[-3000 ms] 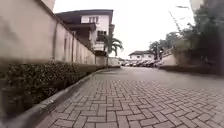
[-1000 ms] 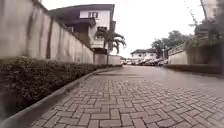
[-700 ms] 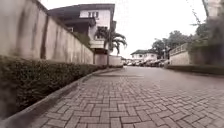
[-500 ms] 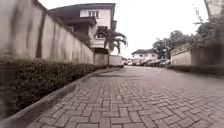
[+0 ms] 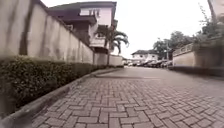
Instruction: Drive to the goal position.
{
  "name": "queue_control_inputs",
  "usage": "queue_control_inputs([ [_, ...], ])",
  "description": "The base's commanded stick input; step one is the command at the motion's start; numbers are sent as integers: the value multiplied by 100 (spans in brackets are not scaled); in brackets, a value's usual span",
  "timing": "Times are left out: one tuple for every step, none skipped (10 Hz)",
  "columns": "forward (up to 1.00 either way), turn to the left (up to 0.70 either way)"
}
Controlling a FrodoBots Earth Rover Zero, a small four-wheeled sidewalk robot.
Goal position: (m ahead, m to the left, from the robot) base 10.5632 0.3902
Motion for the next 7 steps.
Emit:
queue_control_inputs([
  [70,0],
  [70,0],
  [70,0],
  [70,0],
  [70,0],
  [70,0],
  [70,0],
])
